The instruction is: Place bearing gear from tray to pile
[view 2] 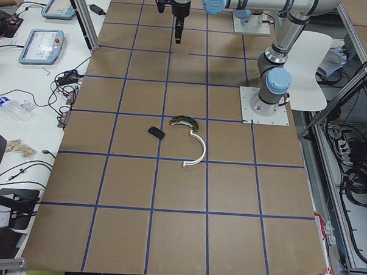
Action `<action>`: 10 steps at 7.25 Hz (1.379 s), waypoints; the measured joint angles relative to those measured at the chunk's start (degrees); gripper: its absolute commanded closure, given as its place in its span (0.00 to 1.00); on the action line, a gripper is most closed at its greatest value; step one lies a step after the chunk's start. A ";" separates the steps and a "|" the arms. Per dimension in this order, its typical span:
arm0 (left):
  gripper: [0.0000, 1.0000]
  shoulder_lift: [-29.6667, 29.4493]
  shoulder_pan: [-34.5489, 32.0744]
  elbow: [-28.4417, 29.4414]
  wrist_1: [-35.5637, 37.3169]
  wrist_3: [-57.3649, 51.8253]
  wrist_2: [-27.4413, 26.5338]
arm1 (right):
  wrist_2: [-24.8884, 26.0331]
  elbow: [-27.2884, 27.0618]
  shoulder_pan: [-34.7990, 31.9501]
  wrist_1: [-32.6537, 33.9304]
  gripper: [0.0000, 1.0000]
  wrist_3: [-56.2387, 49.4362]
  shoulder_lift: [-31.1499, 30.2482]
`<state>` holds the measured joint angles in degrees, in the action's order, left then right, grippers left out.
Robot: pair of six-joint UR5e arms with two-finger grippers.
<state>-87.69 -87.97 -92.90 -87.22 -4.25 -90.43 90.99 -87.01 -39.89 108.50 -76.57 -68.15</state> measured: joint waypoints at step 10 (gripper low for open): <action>0.00 -0.02 0.00 -0.18 0.64 0.03 0.29 | -2.71 -15.70 7.28 21.31 0.56 -14.39 6.07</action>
<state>-87.71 -87.98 -93.07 -86.57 -4.22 -90.14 88.28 -102.71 -32.61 129.80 -90.96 -62.09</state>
